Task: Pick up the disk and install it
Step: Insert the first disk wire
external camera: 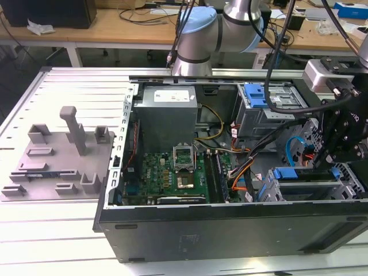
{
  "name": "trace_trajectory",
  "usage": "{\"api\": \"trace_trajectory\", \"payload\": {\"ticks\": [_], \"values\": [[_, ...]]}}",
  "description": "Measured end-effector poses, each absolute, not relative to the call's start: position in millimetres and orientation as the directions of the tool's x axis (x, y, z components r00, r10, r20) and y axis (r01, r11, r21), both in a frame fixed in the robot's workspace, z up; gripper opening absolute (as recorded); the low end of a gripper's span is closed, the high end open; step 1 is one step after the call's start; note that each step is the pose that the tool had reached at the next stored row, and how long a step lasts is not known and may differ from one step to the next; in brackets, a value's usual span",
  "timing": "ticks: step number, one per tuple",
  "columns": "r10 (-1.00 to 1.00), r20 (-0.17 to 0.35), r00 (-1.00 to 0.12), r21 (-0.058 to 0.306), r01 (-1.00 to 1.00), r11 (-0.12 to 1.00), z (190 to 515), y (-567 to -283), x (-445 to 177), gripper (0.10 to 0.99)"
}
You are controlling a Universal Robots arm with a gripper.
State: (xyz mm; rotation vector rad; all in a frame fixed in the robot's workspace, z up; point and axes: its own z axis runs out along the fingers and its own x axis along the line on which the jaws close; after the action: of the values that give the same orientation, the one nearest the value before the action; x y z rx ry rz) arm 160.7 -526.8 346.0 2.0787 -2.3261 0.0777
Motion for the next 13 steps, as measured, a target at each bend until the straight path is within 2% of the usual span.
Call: {"api": "trace_trajectory", "payload": {"ticks": [13], "values": [[-0.993, 0.048, -0.110, -0.023, -0.994, 0.109, 345.6, -528.1, 159.5, 0.165]]}}
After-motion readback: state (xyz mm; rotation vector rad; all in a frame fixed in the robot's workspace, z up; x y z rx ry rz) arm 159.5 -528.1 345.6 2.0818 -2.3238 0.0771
